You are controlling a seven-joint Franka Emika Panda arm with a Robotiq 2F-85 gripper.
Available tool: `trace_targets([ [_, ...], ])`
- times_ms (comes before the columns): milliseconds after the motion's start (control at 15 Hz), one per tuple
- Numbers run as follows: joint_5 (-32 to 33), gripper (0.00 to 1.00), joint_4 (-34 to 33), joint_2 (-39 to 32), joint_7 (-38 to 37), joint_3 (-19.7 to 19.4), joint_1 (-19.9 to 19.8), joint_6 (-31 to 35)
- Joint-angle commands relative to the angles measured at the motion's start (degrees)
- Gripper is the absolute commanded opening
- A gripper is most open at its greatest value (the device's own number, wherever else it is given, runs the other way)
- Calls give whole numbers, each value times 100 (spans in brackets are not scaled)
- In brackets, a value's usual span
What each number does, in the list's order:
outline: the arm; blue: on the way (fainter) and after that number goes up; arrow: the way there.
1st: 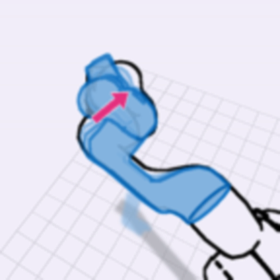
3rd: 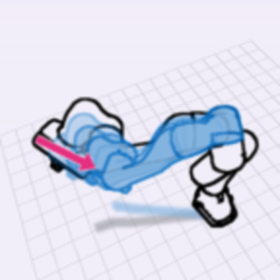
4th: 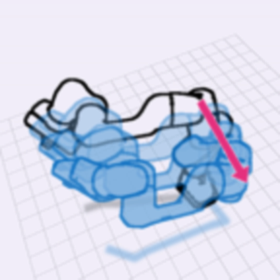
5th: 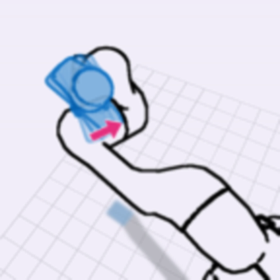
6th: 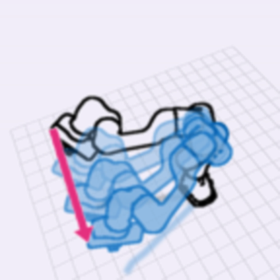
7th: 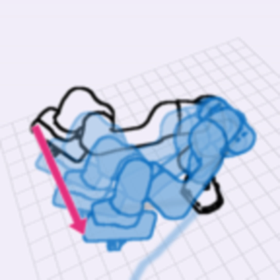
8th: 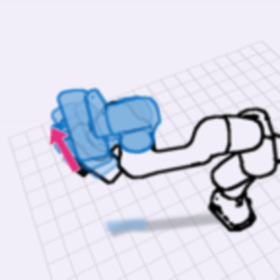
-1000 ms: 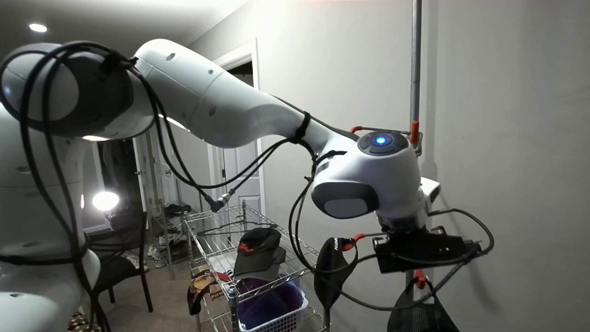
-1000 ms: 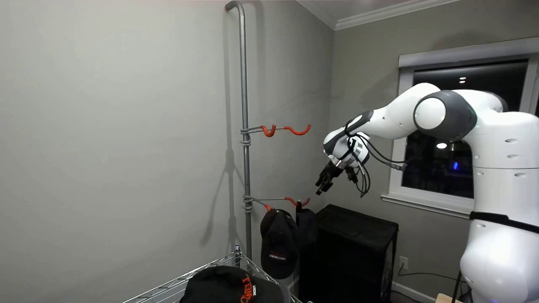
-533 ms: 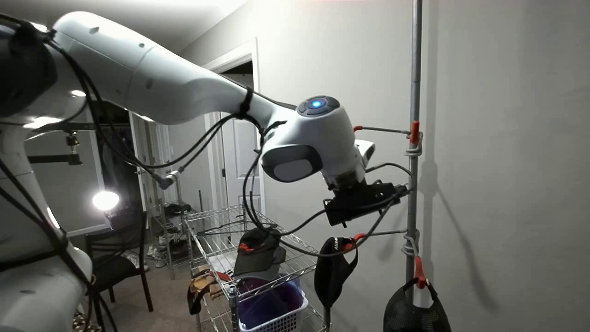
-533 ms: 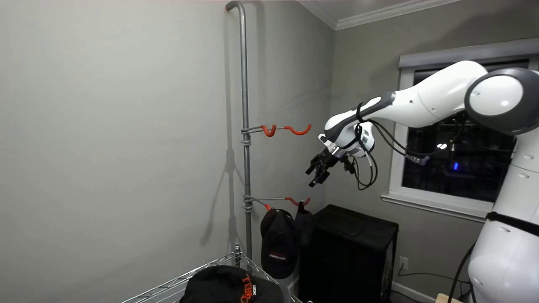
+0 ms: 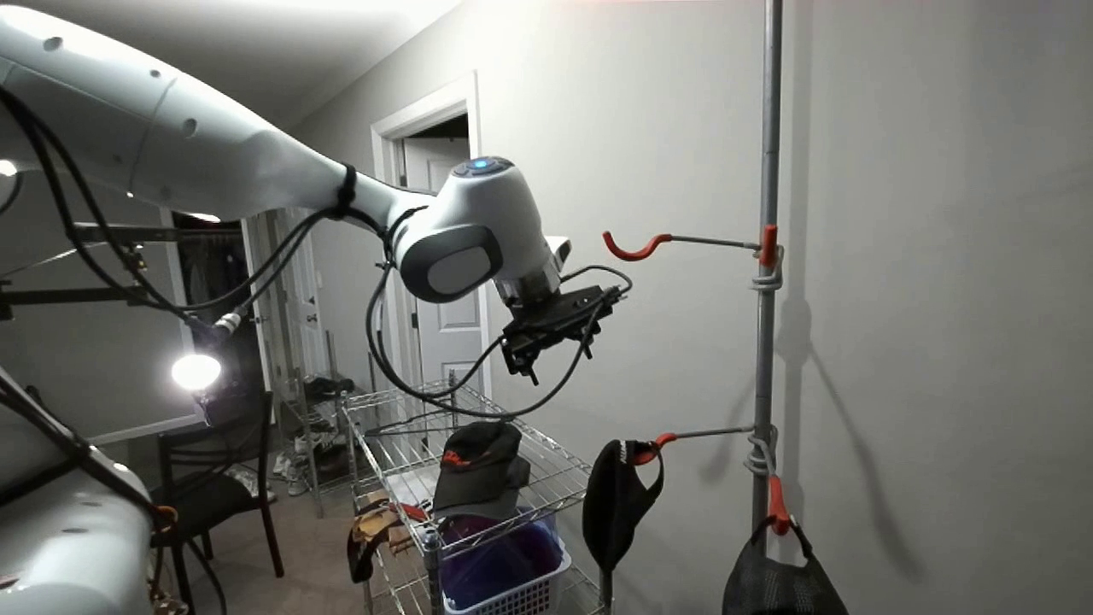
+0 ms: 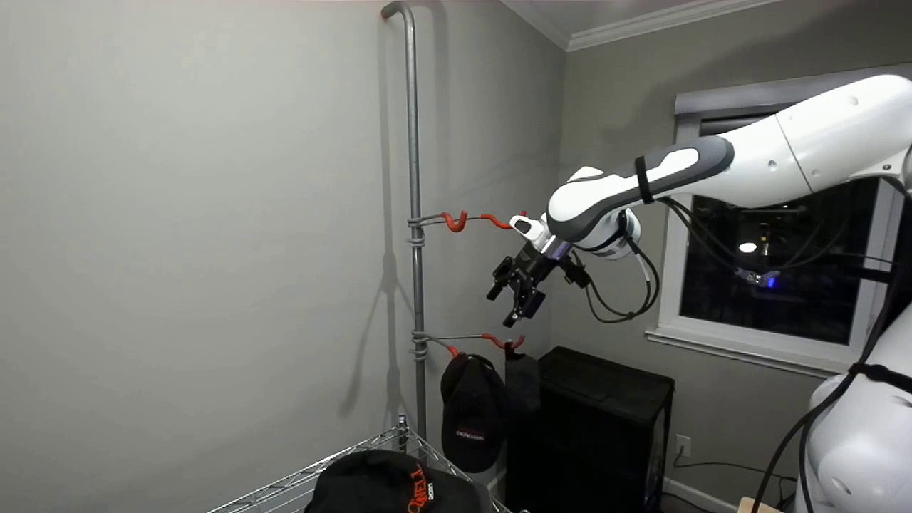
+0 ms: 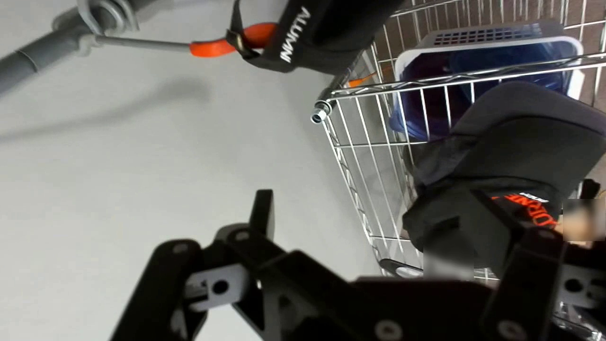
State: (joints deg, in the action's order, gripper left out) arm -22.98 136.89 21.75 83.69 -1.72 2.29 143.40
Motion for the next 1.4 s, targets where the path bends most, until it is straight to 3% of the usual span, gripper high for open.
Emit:
trace_targets([
  [0,718,100,105,67,-669,266,357,-113],
  [200,1398,100,-63,-213,-1435,611,535,-74],
  [467,2929,100,-244,-581,-3276,1364,432,192],
  [533,3163,100,-343,-667,-3754,1824,94,168],
  [600,3462,100,-451,-765,-4244,2025,21,109],
  [733,3937,100,-747,-1027,-5124,2352,41,-185],
  [800,4059,100,-915,-1203,-5422,2100,463,-428],
  [1067,3657,100,-1617,-1944,-5619,2032,1010,-1170],
  [1333,3113,100,-2177,-2624,-5248,2000,1247,-1349],
])
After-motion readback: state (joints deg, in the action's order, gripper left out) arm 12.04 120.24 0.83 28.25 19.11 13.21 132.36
